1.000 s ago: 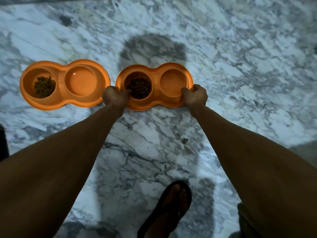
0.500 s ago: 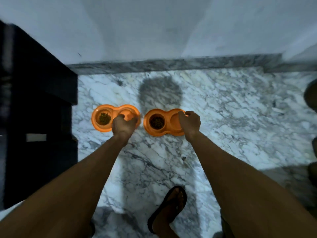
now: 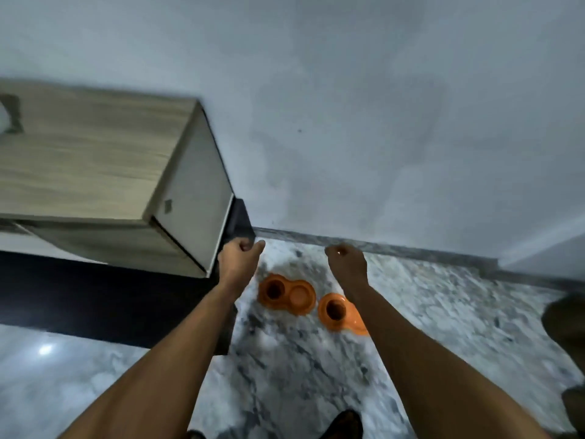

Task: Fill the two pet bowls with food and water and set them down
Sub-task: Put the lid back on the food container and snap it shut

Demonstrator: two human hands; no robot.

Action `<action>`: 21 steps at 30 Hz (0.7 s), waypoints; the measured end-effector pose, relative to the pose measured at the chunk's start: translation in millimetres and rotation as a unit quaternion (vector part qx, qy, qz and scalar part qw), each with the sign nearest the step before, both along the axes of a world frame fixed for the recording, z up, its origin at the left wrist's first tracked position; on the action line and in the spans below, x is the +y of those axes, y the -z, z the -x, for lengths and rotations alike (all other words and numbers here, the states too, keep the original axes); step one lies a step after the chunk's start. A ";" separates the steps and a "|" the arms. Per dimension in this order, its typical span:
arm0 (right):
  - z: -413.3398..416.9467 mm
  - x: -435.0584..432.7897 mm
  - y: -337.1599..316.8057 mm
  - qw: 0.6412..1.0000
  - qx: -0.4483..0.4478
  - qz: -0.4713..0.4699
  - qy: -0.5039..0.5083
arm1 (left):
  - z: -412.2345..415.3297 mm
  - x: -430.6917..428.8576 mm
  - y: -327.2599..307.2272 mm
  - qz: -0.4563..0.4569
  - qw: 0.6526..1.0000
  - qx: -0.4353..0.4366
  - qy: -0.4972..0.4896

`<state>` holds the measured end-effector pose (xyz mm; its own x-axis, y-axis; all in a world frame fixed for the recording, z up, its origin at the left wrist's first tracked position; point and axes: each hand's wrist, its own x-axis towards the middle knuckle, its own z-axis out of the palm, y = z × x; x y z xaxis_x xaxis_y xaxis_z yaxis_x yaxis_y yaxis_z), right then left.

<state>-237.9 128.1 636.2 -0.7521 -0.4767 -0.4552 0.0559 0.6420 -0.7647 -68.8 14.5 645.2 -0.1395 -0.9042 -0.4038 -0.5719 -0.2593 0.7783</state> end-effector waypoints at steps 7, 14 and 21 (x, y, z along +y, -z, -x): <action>-143.7 -71.3 -89.4 0.998 0.011 0.044 -0.040 | -139.0 -60.6 -86.4 0.051 0.997 0.026 -0.043; -281.8 -163.8 -140.6 0.993 0.024 0.084 -0.082 | -280.4 -145.8 -147.6 0.100 0.991 0.039 -0.075; -381.8 -253.7 -171.0 0.982 0.032 0.111 -0.146 | -382.6 -203.1 -171.4 0.135 0.982 0.034 -0.130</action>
<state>143.9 -125.6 807.2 -0.5918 -0.7588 -0.2720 -0.1582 0.4402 -0.8838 313.8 -188.5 816.6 0.0927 -0.9856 -0.1416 -0.4575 -0.1684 0.8731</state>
